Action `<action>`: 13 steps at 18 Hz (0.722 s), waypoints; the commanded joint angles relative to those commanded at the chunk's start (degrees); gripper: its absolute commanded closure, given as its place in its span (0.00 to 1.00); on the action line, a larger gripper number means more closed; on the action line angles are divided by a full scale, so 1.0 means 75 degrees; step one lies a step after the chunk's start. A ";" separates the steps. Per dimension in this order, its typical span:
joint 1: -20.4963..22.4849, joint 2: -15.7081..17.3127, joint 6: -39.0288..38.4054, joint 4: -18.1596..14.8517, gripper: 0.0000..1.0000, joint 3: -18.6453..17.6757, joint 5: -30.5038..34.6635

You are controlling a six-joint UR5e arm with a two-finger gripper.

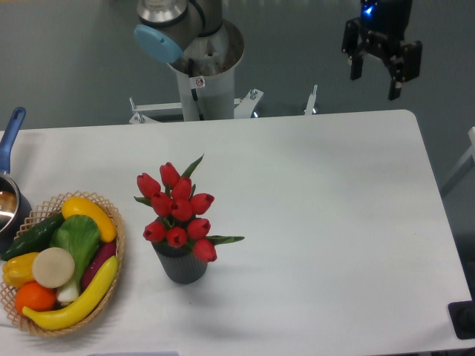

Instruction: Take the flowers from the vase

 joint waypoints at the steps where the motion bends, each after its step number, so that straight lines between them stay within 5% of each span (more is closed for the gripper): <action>1: -0.0012 0.0000 0.0000 0.0000 0.00 -0.0012 0.0012; 8: -0.0023 -0.0035 -0.0151 -0.0012 0.00 -0.0047 -0.0012; 13: -0.0047 0.0035 -0.1661 0.0000 0.00 -0.0281 -0.0703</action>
